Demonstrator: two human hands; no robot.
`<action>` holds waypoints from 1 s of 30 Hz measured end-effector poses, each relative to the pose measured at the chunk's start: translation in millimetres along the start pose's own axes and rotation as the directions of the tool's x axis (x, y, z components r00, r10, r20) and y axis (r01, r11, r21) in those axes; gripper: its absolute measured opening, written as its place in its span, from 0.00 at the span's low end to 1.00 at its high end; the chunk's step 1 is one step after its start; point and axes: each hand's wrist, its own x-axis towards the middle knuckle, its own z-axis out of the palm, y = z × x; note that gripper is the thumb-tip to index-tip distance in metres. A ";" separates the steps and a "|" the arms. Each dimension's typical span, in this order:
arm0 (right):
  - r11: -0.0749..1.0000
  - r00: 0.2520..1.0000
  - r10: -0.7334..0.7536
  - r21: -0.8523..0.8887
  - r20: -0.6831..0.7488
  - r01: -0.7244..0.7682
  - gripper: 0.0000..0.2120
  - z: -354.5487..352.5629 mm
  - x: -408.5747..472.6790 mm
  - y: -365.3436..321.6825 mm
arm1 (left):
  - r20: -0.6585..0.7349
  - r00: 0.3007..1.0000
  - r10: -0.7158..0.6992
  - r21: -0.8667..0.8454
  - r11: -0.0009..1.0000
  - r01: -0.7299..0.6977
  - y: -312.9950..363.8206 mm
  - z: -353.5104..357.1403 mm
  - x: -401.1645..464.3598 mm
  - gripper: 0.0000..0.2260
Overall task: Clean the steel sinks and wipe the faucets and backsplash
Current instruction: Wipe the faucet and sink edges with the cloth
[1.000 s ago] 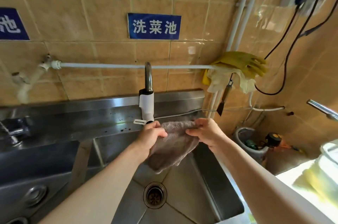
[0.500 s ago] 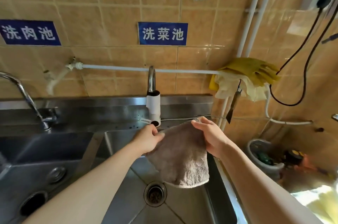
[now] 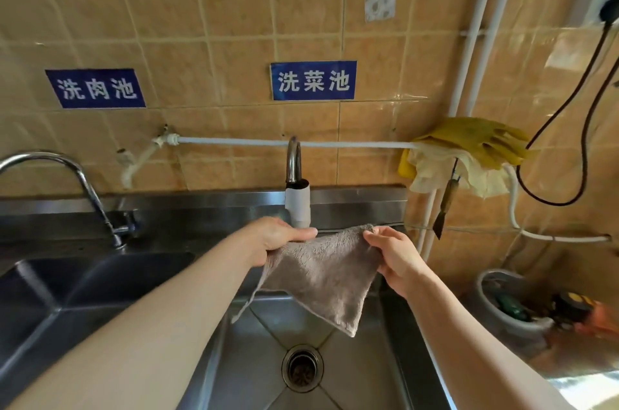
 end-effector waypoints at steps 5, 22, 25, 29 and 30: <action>0.997 0.998 0.056 0.048 0.029 -0.057 0.10 4.6 -5.9 5.8 | 0.236 0.963 0.128 -0.401 0.916 -0.023 13.9 -12.4 1.6 0.17; 0.992 0.998 -0.067 -0.103 -0.006 0.066 0.19 68.2 8.1 39.3 | 0.194 0.911 0.364 -0.393 0.879 -0.268 66.6 -41.2 8.1 0.17; 0.980 0.981 0.164 0.095 0.105 -0.174 0.22 74.7 19.7 35.3 | 0.230 0.892 0.390 -0.400 0.873 -0.279 65.8 -51.0 8.8 0.17; 0.870 0.891 0.386 0.226 0.240 -0.438 0.20 73.7 23.0 43.2 | 0.265 0.870 0.415 -0.460 0.848 -0.264 63.2 -54.5 8.4 0.17; 0.885 0.900 0.366 0.213 0.236 -0.415 0.18 73.9 25.1 47.9 | 0.269 0.868 0.417 -0.452 0.851 -0.269 62.6 -55.9 8.8 0.17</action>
